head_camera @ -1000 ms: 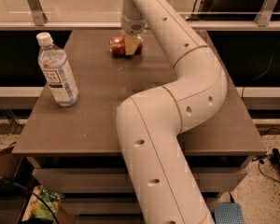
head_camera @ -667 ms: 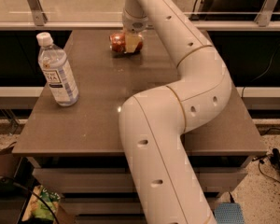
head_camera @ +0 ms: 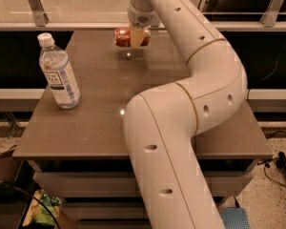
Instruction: Place coke can upright
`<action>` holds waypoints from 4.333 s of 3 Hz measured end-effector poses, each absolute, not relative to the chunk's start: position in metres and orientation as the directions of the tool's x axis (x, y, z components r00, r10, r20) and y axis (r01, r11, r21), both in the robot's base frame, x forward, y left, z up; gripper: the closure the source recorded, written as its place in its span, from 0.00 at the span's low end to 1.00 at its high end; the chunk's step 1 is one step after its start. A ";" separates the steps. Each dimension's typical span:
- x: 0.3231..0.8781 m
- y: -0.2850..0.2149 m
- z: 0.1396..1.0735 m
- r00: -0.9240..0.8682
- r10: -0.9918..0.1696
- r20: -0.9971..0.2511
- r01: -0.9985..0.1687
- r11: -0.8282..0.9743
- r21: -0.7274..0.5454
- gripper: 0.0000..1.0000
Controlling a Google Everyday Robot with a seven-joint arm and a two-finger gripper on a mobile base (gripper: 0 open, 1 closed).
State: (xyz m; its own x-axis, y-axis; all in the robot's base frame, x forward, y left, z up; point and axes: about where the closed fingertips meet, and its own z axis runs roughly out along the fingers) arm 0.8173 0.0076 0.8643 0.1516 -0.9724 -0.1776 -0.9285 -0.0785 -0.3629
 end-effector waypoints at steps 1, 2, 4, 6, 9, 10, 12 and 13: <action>0.809 0.009 0.879 0.128 -0.971 -0.203 -0.928 -0.045 -0.371 1.00; 0.799 0.012 0.893 0.106 -0.963 -0.248 -0.922 -0.002 -0.387 1.00; 0.768 0.012 0.927 0.070 -0.936 -0.346 -0.866 0.115 -0.487 1.00; 0.744 -0.001 0.920 0.099 -0.882 -0.461 -0.788 0.214 -0.577 1.00; 0.746 -0.003 0.935 0.221 -0.821 -0.527 -0.712 0.234 -0.662 1.00; 0.739 0.000 0.946 0.246 -0.788 -0.564 -0.700 0.258 -0.666 1.00; 0.737 0.001 0.951 0.216 -0.707 -0.673 -0.663 0.400 -0.633 1.00; 0.743 -0.002 0.946 0.205 -0.646 -0.735 -0.645 0.476 -0.598 1.00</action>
Offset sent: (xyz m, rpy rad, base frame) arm -0.0830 0.0098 0.0288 0.1449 -0.0622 -0.0914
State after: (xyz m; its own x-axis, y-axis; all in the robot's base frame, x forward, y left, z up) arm 0.7431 -0.0025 0.9456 0.2050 -0.6464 -0.7349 -0.6450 0.4755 -0.5982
